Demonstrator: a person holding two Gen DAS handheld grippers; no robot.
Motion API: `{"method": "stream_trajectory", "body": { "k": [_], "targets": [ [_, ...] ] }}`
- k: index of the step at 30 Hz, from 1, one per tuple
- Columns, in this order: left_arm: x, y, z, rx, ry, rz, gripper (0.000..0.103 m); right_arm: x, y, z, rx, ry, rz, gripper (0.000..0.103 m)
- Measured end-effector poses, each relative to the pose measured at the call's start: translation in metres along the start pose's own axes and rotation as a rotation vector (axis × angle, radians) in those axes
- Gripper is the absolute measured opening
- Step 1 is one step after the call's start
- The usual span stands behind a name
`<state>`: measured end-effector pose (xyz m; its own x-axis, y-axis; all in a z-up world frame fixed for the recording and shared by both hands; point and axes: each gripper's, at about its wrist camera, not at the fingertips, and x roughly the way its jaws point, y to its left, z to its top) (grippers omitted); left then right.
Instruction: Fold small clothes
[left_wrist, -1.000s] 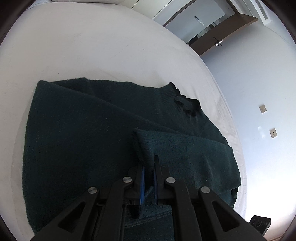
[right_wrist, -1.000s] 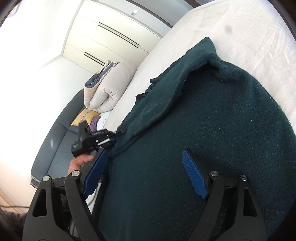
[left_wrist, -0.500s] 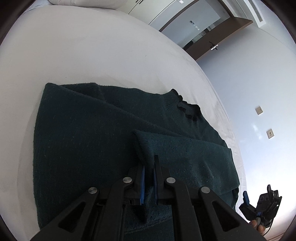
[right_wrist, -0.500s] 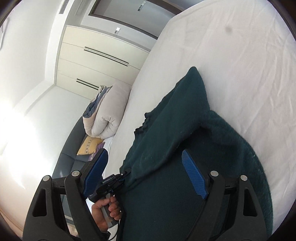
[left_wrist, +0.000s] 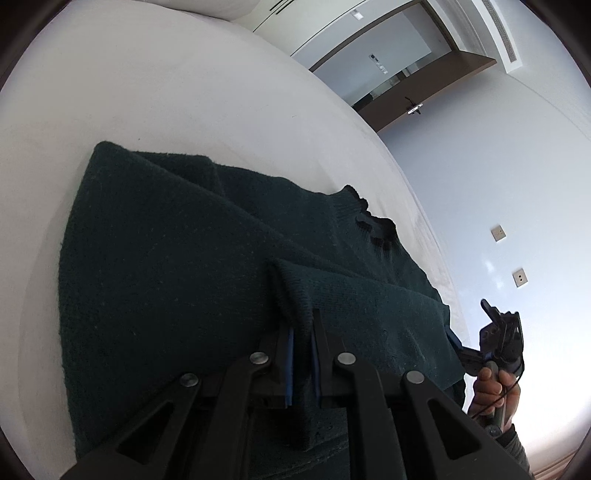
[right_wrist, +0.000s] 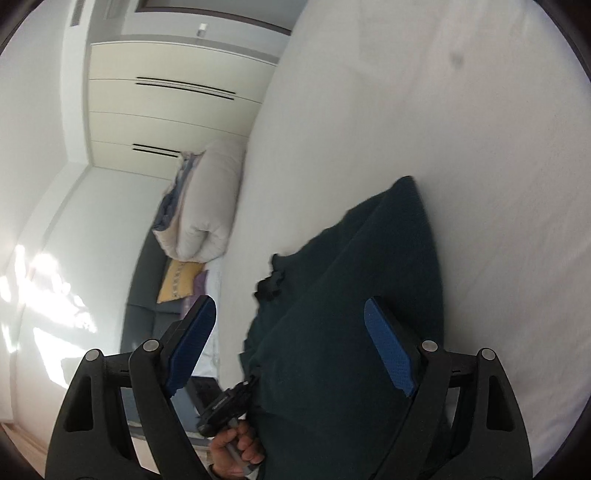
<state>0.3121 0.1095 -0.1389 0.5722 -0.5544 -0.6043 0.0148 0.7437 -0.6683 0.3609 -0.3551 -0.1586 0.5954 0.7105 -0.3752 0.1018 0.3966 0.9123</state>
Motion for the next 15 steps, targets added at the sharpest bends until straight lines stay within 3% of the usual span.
{"method": "stream_trajectory", "body": {
  "k": [5, 7, 13, 15],
  "targets": [
    [0.001, 0.001, -0.001, 0.012, -0.007, 0.002, 0.012, 0.014, -0.013, 0.036, 0.050, -0.003, 0.012, 0.082],
    [0.004, -0.001, -0.003, 0.016, -0.009, 0.005, 0.012, 0.013, -0.010, 0.035, 0.031, 0.028, 0.010, 0.082],
    [-0.001, -0.006, -0.003, 0.016, 0.001, 0.009, 0.013, -0.013, -0.010, -0.021, -0.032, 0.125, 0.078, 0.082],
    [-0.021, -0.010, -0.009, 0.034, -0.005, 0.040, 0.023, -0.038, -0.012, -0.046, -0.028, 0.098, 0.085, 0.082]
  ]
}}
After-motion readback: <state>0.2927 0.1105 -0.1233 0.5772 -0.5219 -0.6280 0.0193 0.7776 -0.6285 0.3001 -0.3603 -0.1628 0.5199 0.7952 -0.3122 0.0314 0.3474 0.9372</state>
